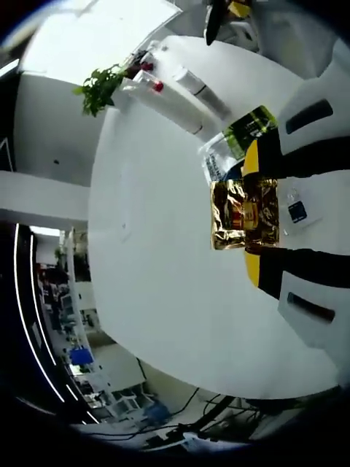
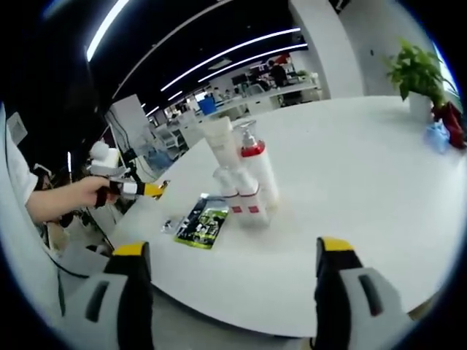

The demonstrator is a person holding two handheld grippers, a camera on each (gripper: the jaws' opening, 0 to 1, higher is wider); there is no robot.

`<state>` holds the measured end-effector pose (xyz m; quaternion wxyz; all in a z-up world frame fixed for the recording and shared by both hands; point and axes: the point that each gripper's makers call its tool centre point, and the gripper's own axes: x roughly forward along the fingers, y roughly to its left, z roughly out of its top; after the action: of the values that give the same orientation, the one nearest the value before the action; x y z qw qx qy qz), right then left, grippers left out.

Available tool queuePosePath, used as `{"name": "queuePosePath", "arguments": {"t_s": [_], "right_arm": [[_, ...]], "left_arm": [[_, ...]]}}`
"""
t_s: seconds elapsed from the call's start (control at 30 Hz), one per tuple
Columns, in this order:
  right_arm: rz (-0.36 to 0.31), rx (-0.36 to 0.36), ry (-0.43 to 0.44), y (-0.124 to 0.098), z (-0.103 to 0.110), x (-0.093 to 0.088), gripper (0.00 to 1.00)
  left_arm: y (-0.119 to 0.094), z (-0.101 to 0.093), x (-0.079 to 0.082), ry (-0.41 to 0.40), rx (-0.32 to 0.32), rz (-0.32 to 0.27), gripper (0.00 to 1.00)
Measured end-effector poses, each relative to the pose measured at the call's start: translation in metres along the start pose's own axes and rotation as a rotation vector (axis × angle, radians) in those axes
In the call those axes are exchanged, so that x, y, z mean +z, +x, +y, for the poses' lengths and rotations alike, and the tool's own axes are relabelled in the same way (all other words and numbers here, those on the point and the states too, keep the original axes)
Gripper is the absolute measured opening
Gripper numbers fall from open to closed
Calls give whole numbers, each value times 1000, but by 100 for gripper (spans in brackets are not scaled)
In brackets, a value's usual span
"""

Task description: Arrange the skincare products in the storage area until every visible bottle or jar stands upright without overlapping.

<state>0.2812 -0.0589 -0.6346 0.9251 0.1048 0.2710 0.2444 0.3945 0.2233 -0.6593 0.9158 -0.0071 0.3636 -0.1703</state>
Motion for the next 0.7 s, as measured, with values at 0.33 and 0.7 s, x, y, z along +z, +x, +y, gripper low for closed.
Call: {"name": "queuePosePath", "arguments": {"t_s": [0.33, 0.7], "right_arm": [[-2, 22, -14, 0, 4, 1, 93], [11, 57, -55, 3, 19, 3, 93]], "left_arm": [[-18, -25, -3, 58, -6, -40, 34], [-35, -49, -11, 79, -25, -62, 34]]}}
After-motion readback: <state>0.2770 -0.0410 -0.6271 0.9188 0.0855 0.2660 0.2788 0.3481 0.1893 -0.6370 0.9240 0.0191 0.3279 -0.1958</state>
